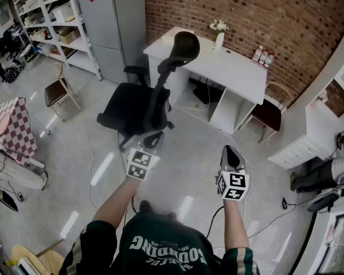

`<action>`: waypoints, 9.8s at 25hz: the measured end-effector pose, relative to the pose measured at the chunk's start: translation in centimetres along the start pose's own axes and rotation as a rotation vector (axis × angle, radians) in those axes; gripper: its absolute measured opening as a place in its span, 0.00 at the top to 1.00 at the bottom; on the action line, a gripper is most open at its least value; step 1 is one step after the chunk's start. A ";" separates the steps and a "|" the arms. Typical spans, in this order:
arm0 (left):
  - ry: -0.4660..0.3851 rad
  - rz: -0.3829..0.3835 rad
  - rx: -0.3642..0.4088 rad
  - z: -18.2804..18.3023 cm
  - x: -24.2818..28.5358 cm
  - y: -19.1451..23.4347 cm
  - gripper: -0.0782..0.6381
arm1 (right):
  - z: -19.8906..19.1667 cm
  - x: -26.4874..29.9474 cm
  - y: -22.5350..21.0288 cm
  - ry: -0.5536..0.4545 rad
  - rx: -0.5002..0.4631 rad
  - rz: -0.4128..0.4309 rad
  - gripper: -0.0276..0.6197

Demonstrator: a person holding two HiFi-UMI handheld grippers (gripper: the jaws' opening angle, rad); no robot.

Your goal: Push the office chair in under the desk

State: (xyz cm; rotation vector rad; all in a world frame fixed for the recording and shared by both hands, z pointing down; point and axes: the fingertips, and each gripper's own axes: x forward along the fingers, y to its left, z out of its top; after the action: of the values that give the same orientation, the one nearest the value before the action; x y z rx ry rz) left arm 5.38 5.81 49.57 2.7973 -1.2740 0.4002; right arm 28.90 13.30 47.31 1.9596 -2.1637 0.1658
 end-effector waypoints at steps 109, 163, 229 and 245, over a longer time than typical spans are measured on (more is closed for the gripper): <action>0.071 0.080 0.118 -5.5 14.4 24.7 0.65 | 0.4 32.4 6.2 0.139 0.042 0.210 0.95; 0.248 0.519 -0.008 -11.4 2.4 41.2 0.50 | 2.9 54.4 9.7 0.079 -0.734 0.715 0.34; 0.140 0.106 0.186 -11.3 0.9 37.5 0.53 | -4.0 29.6 6.8 0.217 -0.543 0.248 0.58; 0.119 -0.091 0.249 -9.9 7.0 36.5 0.53 | -5.3 24.3 4.5 0.256 -0.470 0.066 0.58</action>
State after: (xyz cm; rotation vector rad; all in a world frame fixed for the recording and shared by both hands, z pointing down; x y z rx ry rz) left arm -19.57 -22.04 58.37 2.9634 -1.1401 0.7555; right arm 22.75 -8.56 58.49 1.5170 -1.8915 -0.0741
